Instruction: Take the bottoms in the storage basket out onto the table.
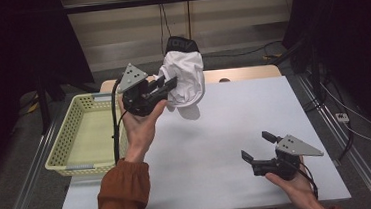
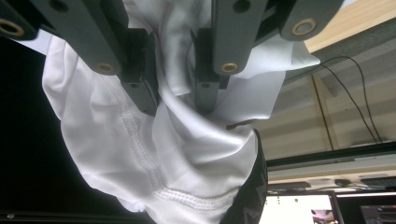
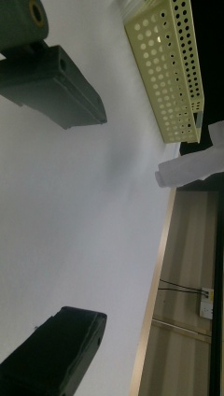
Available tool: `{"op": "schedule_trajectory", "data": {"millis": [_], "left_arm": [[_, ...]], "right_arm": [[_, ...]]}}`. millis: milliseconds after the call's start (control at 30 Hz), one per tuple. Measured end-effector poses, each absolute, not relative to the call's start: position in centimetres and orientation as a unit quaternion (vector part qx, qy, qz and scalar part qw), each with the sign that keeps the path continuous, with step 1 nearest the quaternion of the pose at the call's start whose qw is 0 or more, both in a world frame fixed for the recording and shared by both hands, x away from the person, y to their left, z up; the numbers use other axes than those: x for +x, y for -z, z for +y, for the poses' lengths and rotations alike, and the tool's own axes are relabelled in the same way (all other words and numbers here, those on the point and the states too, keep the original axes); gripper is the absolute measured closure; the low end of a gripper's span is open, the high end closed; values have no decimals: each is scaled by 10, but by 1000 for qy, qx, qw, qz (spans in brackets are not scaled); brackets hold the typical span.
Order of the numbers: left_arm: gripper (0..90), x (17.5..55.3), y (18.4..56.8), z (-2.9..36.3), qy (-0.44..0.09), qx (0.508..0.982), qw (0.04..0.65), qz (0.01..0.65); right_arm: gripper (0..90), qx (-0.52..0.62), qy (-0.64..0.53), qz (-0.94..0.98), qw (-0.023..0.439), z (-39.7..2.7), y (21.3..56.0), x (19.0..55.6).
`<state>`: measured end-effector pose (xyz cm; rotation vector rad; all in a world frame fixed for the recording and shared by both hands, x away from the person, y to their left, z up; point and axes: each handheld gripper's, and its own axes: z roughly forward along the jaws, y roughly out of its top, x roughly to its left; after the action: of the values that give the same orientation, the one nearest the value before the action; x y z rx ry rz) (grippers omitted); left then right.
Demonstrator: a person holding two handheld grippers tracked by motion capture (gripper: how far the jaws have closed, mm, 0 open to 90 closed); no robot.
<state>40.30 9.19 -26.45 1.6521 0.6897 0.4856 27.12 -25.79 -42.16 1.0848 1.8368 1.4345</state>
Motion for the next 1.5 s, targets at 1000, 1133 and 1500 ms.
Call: {"op": "schedule_trajectory", "data": {"millis": [1000,1133,1500], "left_arm": [[731,423,313,79,-169,745,562,317],[731,427,320,77,-165,750,554,322],[728,433,332,73,-160,758,537,333]], "right_arm": [[49,405,-533,688,280,-257,422,271],[49,405,-534,688,280,-258,422,271],[45,404,-534,687,282,-258,422,270]]}}
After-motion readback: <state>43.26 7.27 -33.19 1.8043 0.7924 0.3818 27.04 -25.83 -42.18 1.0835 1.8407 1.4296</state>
